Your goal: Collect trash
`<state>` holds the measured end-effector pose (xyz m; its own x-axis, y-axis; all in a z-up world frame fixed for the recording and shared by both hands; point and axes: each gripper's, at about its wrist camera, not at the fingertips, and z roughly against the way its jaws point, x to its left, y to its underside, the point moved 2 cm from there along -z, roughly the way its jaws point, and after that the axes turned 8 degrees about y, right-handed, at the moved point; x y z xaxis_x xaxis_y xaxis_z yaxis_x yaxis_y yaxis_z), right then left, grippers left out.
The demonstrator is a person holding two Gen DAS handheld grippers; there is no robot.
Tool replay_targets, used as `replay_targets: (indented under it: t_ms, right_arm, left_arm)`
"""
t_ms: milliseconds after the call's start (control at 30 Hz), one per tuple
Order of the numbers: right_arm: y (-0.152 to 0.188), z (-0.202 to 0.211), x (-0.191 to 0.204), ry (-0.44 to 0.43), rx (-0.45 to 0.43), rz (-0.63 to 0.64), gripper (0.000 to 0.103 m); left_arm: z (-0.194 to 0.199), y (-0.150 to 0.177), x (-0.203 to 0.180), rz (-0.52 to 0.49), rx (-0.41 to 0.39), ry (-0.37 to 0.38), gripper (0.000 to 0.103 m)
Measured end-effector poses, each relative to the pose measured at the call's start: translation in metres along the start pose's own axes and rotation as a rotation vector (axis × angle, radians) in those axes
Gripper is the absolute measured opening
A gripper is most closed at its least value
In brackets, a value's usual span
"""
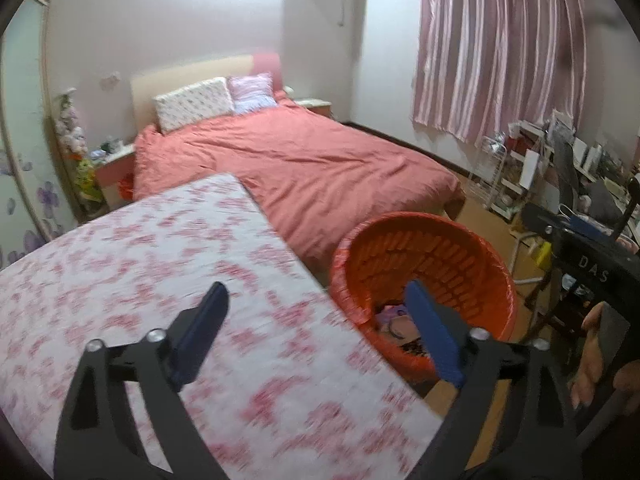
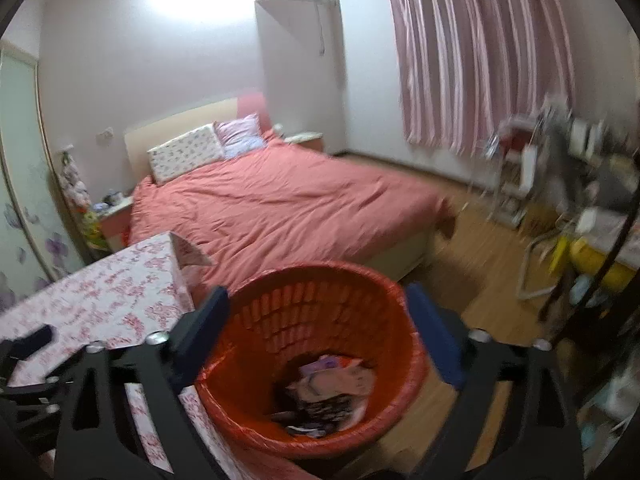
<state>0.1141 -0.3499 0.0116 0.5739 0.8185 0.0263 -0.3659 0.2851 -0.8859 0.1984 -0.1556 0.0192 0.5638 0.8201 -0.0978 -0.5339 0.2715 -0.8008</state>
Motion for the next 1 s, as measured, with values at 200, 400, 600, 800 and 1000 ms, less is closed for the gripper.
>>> replay_targets:
  t_ms: [200, 400, 600, 800, 1000]
  right_arm:
    - [0.007, 0.057, 0.009, 0.163, -0.126, 0.118, 0.101]
    - [0.023, 0.104, 0.003, 0.127, -0.167, 0.106, 0.101]
    - [0.041, 0.134, 0.0, 0.13, -0.212, 0.063, 0.101]
    - [0.063, 0.148, 0.008, 0.049, -0.175, 0.069, 0.101]
    - [0.082, 0.147, 0.016, -0.011, -0.055, 0.093, 0.101]
  left_arm:
    - [0.066, 0.032, 0.016, 0.019, -0.074, -0.075, 0.099]
    - [0.119, 0.068, 0.029, 0.094, -0.122, -0.16, 0.099]
    - [0.159, 0.105, 0.033, 0.162, -0.168, -0.272, 0.099]
    - [0.181, 0.127, 0.027, 0.182, -0.194, -0.333, 0.099]
    - [0.19, 0.142, 0.022, 0.192, -0.187, -0.35, 0.099]
